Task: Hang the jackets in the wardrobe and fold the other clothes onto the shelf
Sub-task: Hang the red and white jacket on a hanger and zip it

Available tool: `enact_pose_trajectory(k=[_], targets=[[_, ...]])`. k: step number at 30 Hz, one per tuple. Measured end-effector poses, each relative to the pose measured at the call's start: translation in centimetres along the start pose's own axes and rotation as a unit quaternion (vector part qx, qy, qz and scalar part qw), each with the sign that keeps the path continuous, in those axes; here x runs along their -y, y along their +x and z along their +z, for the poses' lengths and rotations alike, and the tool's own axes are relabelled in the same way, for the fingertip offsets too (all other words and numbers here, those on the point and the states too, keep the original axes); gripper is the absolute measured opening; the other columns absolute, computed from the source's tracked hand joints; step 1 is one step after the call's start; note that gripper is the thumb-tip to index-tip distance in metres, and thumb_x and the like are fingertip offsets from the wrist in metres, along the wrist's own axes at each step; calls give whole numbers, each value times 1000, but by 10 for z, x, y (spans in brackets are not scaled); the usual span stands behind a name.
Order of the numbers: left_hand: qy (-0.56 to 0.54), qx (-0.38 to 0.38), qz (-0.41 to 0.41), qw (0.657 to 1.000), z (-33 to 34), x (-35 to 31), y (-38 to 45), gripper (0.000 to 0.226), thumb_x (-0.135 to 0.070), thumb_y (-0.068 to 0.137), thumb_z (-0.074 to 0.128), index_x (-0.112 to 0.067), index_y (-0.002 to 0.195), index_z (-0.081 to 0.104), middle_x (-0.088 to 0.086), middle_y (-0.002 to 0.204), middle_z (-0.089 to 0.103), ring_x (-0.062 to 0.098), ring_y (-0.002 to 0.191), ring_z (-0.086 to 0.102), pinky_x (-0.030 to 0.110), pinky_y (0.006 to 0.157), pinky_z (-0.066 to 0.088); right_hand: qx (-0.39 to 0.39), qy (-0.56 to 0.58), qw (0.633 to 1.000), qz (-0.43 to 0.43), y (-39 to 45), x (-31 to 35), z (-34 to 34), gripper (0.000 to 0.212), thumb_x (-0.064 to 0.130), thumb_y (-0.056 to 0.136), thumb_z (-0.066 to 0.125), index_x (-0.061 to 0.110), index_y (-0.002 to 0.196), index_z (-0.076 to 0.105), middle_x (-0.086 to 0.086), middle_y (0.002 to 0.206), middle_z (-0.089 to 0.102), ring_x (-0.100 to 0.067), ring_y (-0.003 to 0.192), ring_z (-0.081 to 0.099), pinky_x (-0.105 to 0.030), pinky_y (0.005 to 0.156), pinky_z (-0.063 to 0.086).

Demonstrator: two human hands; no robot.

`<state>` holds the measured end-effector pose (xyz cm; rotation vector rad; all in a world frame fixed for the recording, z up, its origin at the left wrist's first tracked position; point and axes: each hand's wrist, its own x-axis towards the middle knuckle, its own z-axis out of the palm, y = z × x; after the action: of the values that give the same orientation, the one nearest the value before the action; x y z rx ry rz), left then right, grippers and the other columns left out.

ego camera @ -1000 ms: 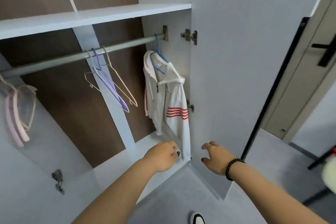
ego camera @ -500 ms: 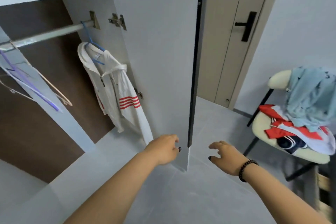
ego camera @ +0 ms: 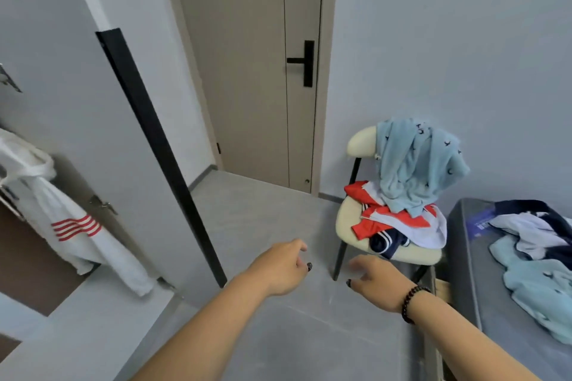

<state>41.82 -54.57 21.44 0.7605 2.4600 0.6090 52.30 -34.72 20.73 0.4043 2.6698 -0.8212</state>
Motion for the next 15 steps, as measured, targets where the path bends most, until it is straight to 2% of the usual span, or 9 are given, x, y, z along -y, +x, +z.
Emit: enact_pose_trajectory(k=[2, 6, 11, 15], targets=[[-5, 3, 13, 1000, 10, -24, 21, 46, -36, 95, 49, -27, 139, 40, -14, 103, 57, 11, 97, 56, 28, 86, 47, -10, 18, 1000, 11, 1, -25, -16, 37, 31, 89, 58, 20, 125, 56, 2, 125, 56, -13, 111, 54, -24, 96, 43], [-21, 24, 37, 999, 27, -65, 61, 55, -32, 95, 49, -26, 146, 29, -12, 104, 59, 11, 95, 56, 26, 82, 43, -26, 46, 998, 34, 6, -69, -39, 39, 32, 91, 57, 21, 129, 55, 4, 129, 55, -10, 115, 52, -16, 94, 37], [-12, 62, 64, 996, 45, -96, 109, 47, -31, 94, 50, -25, 138, 36, -7, 108, 63, 14, 96, 60, 38, 90, 52, -30, 65, 995, 69, 24, -110, -52, 39, 33, 91, 57, 21, 127, 55, 4, 128, 55, -8, 105, 52, -15, 89, 36], [-5, 93, 66, 993, 53, -102, 155, 46, -30, 93, 50, -24, 137, 40, -8, 108, 63, 13, 98, 60, 35, 90, 51, -21, 80, 993, 81, 51, -132, -63, 35, 32, 90, 58, 23, 124, 57, 4, 125, 54, -5, 100, 50, -18, 90, 40]])
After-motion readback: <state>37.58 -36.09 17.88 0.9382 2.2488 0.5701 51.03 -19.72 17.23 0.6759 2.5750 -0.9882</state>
